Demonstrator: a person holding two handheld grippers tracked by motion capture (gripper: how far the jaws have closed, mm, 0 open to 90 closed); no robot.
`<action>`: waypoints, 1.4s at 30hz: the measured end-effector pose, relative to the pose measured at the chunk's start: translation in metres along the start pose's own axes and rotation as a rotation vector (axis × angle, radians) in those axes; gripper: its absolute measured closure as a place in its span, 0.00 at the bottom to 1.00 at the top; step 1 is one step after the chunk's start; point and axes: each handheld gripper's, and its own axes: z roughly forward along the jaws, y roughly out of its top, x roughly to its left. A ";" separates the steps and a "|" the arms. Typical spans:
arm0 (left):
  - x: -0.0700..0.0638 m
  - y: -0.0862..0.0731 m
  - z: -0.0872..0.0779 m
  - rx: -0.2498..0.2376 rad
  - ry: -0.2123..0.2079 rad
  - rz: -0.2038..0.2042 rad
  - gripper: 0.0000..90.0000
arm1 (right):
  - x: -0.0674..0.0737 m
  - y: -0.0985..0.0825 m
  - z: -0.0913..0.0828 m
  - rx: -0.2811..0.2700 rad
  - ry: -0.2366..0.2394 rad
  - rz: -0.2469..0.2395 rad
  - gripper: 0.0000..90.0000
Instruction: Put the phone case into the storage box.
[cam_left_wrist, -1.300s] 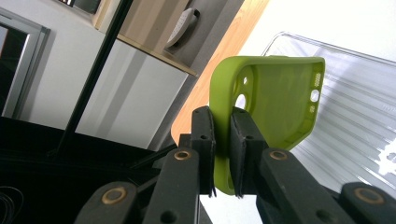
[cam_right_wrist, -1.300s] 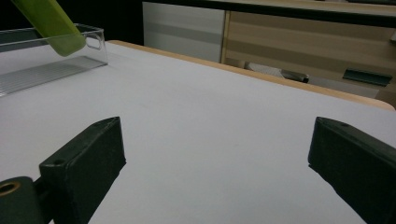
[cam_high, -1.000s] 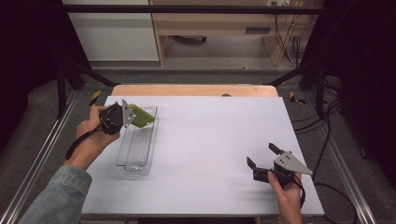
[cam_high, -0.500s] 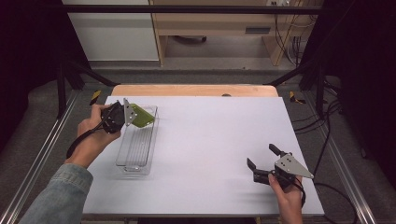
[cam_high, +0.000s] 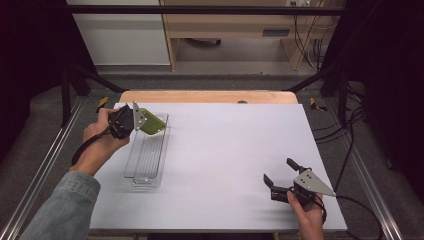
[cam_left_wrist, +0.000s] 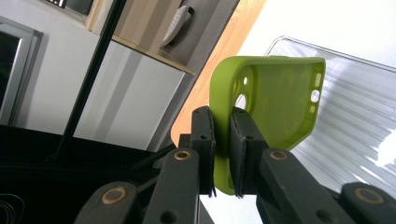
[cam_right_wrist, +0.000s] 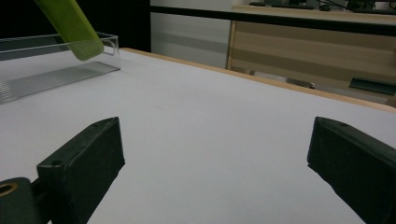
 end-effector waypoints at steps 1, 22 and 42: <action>0.000 0.000 0.000 0.000 0.000 0.000 0.90 | 0.001 0.000 0.000 -0.004 0.005 0.000 0.05; 0.006 0.009 0.008 0.028 -0.038 0.023 0.90 | -0.002 0.002 0.002 -0.031 -0.018 0.004 0.05; 0.012 0.014 0.011 0.048 -0.058 0.043 0.90 | 0.000 0.002 0.003 -0.033 -0.009 0.001 0.06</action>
